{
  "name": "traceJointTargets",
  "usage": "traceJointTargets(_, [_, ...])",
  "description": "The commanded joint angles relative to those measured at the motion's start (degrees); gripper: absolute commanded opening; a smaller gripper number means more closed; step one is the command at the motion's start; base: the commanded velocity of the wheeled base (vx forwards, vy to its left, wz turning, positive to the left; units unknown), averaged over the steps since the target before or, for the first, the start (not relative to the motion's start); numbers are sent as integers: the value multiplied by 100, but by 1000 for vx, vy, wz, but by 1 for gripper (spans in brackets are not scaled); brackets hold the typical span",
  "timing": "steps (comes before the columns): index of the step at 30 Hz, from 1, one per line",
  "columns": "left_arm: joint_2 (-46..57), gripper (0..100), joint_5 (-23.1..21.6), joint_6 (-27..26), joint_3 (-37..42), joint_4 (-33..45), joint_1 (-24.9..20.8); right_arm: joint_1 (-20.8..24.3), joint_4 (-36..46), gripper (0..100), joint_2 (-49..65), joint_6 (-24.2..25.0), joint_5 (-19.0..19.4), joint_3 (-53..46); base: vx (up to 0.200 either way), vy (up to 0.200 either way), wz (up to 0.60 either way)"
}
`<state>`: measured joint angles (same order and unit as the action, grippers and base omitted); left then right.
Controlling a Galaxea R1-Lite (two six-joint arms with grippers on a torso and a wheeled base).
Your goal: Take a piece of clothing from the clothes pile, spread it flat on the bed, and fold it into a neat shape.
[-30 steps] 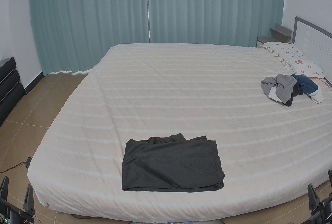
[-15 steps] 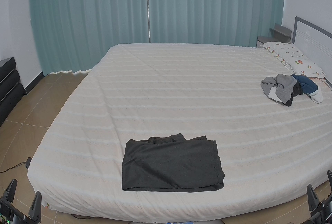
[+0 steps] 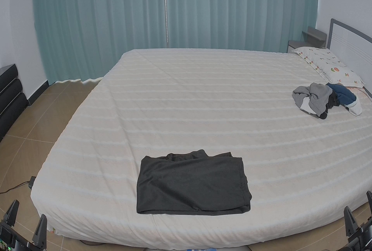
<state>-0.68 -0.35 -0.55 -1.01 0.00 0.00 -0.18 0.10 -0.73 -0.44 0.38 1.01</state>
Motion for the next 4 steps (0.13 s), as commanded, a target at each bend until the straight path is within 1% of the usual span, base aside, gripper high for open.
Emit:
traceJointTargets(1, [68,100,-17,55,92,9,0,1,-1,100,64,9,-3,-92,0,0,0])
traceJointTargets(4, [68,100,-26,46,84,9,0,1,-1,100,64,26,-3,-92,0,0,0])
